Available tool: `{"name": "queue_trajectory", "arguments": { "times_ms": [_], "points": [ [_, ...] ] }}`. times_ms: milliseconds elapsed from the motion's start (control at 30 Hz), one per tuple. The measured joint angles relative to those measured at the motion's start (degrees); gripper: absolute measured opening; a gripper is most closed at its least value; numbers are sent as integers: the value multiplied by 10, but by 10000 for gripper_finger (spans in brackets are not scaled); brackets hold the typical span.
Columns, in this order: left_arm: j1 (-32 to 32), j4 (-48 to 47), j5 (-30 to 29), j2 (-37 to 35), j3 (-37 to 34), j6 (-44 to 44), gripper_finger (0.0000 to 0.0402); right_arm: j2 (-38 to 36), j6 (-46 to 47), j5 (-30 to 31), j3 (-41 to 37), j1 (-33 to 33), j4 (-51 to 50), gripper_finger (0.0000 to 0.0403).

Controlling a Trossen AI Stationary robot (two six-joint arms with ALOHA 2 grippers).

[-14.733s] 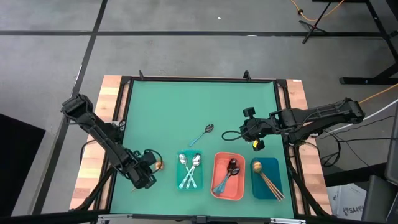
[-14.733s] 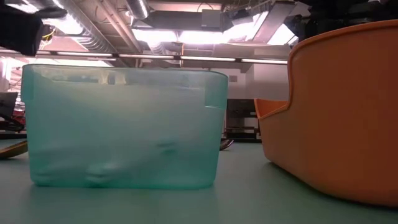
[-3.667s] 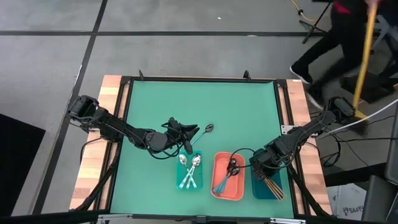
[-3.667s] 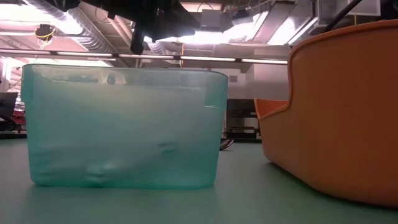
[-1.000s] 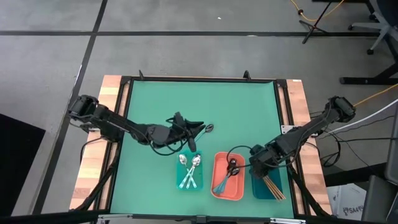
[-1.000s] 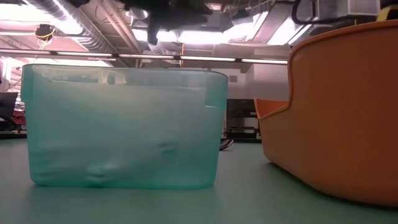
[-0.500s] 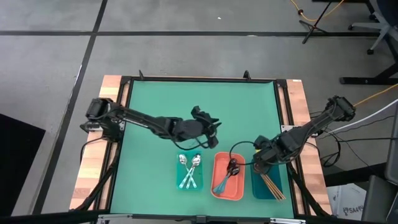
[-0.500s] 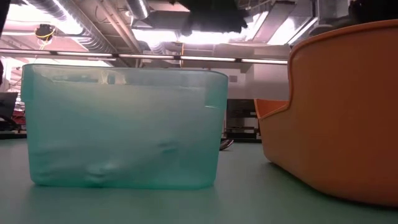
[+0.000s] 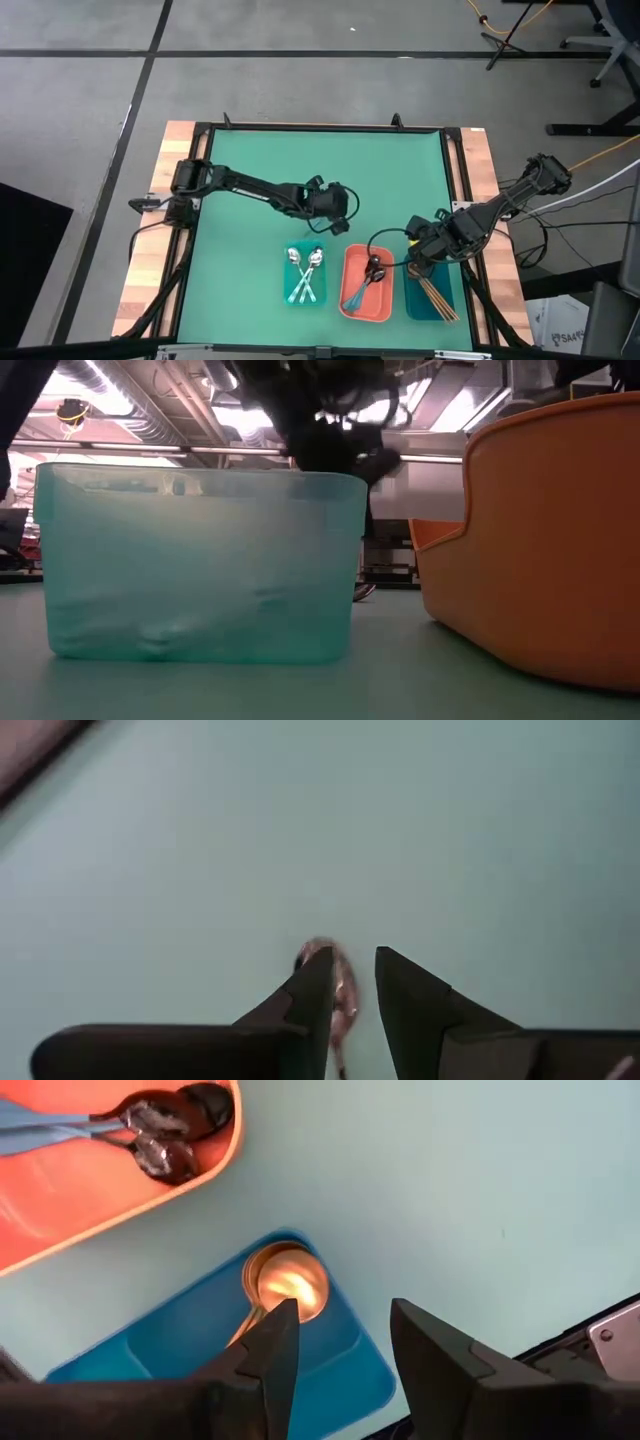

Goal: Sort silverware by color (type)
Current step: Put the blue spoon into the orange bin

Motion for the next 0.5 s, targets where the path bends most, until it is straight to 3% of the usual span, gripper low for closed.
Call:
{"name": "queue_trajectory", "arguments": {
  "times_ms": [500],
  "points": [
    [29, -69, 96, 67, 0, -23, 73, 0, 0, 14, 0, 0, 3, 150]
  ]
}}
